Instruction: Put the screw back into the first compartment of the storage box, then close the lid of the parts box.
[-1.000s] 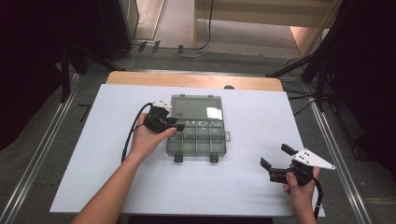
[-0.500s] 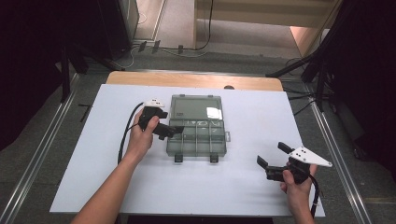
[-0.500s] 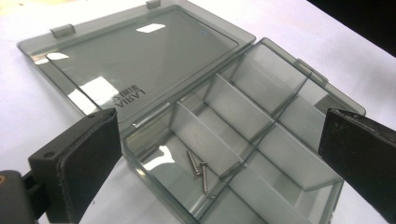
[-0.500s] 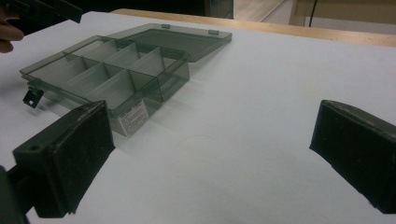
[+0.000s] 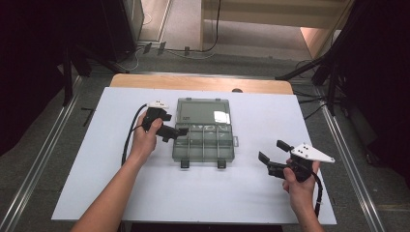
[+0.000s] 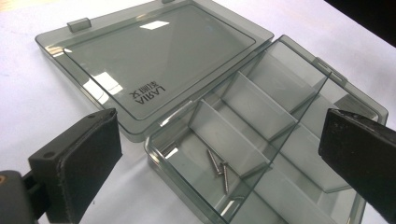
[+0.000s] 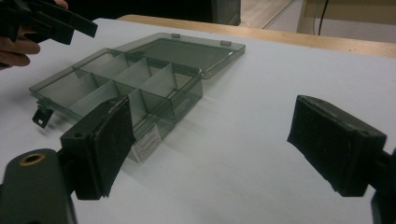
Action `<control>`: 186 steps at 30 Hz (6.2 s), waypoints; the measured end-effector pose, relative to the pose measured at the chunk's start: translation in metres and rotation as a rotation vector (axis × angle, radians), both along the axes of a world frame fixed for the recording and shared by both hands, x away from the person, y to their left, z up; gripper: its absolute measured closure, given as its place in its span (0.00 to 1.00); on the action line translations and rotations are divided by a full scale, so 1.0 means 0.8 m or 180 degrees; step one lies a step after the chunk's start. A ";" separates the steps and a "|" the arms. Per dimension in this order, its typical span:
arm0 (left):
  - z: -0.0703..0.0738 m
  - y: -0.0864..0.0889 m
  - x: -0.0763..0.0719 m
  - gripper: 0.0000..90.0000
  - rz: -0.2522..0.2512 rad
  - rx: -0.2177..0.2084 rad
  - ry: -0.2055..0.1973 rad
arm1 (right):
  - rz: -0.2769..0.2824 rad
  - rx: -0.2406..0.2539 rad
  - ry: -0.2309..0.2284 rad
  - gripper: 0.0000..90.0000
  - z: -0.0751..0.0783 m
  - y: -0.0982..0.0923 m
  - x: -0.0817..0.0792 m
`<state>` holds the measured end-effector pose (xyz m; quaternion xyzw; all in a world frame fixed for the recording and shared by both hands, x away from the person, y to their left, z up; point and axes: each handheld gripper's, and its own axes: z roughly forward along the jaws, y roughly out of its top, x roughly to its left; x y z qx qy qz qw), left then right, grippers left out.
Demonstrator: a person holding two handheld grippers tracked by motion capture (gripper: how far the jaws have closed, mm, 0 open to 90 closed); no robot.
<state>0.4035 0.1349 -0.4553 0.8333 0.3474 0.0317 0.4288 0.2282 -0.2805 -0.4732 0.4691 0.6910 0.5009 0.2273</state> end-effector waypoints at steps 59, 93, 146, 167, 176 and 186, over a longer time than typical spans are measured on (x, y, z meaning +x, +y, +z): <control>-0.046 -0.011 0.097 0.14 0.0451 -0.0032 0.0996 | 0.0235 -0.0135 0.0663 1.00 -0.041 0.080 0.089; -0.039 0.024 0.092 0.86 0.0634 -0.0681 0.0962 | 0.0280 -0.0169 0.0682 1.00 -0.038 0.080 0.090; -0.037 0.027 0.082 0.87 0.0532 -0.0764 0.0690 | 0.0213 0.0371 0.0945 0.77 -0.017 0.090 0.249; 0.008 0.014 0.093 0.72 0.0621 -0.0824 0.0461 | 0.0212 0.0188 0.0736 0.81 -0.008 0.092 0.234; 0.027 0.017 0.095 0.74 0.0614 -0.0911 0.0285 | 0.0212 0.0156 0.0715 0.80 -0.008 0.091 0.233; 0.027 0.014 0.092 0.74 0.0523 -0.0942 0.0257 | 0.0235 0.0037 0.0619 0.69 0.002 0.089 0.217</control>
